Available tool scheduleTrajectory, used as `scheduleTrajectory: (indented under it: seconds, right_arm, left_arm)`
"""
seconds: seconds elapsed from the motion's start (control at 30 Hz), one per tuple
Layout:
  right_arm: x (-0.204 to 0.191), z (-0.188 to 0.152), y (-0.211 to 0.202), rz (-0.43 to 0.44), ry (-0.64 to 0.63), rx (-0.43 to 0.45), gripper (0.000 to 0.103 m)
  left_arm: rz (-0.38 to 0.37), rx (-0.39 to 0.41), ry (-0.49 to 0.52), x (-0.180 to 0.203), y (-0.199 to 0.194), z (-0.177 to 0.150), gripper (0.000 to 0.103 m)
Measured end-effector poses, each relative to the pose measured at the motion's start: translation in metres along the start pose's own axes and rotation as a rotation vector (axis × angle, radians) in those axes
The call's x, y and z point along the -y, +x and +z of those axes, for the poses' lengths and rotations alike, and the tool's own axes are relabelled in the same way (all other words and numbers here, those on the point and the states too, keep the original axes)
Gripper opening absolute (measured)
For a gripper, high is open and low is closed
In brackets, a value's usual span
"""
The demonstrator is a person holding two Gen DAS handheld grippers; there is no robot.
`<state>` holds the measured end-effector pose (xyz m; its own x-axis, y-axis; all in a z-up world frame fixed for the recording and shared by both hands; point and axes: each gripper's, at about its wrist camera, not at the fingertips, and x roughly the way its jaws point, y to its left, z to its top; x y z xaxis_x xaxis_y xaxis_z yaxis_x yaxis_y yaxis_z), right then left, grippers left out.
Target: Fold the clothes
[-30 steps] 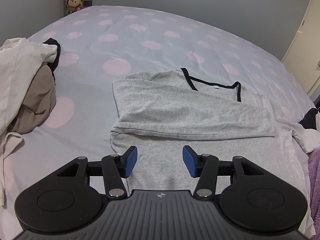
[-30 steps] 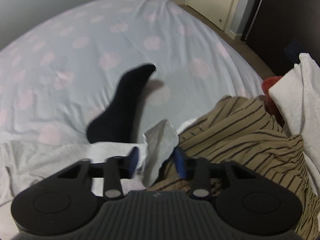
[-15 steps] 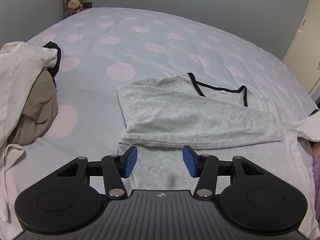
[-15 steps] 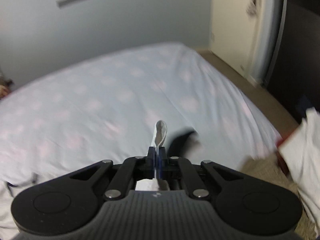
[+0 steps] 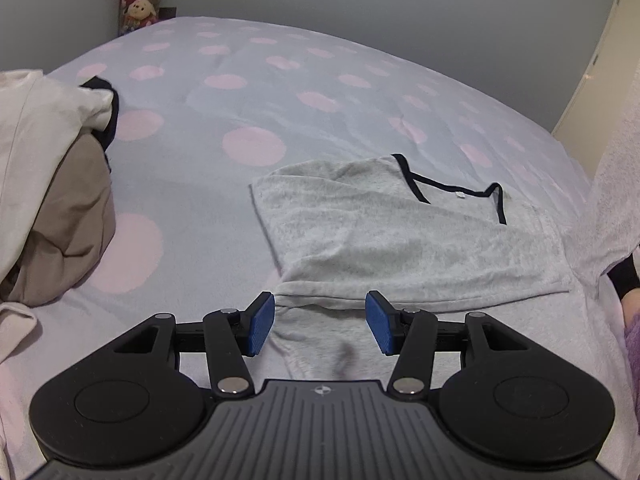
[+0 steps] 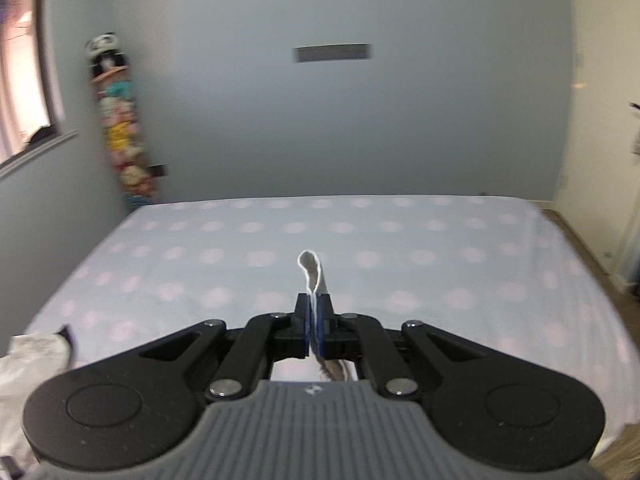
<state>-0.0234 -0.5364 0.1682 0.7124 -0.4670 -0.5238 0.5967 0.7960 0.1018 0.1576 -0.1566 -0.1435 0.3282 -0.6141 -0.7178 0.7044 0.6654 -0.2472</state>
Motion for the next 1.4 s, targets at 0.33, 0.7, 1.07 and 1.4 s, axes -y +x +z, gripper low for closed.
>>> scheduleTrajectory:
  seconds: [0.33, 0.7, 1.07, 1.4]
  right_arm:
    - [-0.131, -0.049, 0.061, 0.190, -0.041, -0.102, 0.005]
    - [-0.201, -0.123, 0.146, 0.285, -0.117, -0.245, 0.006]
    - [-0.156, -0.187, 0.167, 0.257, -0.130, -0.334, 0.011]
    - [-0.047, -0.263, 0.155, 0.159, -0.145, -0.297, 0.020]
  left_arm:
    - [-0.025, 0.048, 0.008, -0.011, -0.006, 0.006, 0.054]
    - [-0.041, 0.039, -0.036, -0.026, 0.005, 0.009, 0.054]
    - [-0.119, 0.127, -0.086, -0.028, -0.007, 0.005, 0.054]
    - [-0.096, 0.118, -0.043, 0.002, 0.006, 0.009, 0.054]
